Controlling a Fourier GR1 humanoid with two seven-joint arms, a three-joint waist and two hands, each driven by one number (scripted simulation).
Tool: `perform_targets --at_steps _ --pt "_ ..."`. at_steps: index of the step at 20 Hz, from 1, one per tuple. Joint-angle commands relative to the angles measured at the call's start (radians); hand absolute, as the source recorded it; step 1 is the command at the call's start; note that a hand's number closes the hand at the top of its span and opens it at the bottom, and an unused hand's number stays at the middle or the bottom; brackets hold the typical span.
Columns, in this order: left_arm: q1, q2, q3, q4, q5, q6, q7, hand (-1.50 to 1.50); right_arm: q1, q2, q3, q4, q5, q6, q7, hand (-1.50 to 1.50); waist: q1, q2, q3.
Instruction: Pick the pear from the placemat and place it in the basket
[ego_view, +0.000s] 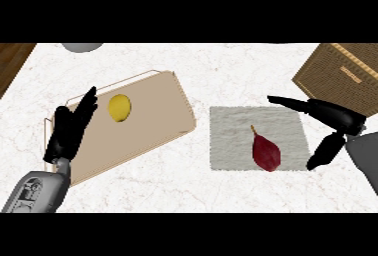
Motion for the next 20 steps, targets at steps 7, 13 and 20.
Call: perform_targets --at_steps 7,13,20 --pt "0.041 -0.013 0.052 -0.038 -0.021 -0.060 -0.005 0.00 -0.042 0.103 -0.018 0.032 0.092 0.038 -0.008 -1.50 -0.001 -0.001 0.000" --pt "-0.013 -0.020 0.092 -0.004 -0.037 -0.085 0.026 0.00 0.026 0.162 -0.020 0.022 0.147 -0.014 -0.003 -1.50 -0.005 -0.001 0.000" --pt "0.000 -0.037 0.121 0.015 -0.059 -0.099 -0.014 0.00 -0.010 0.152 -0.052 0.049 0.168 0.070 -0.008 -1.50 -0.005 -0.001 0.000"
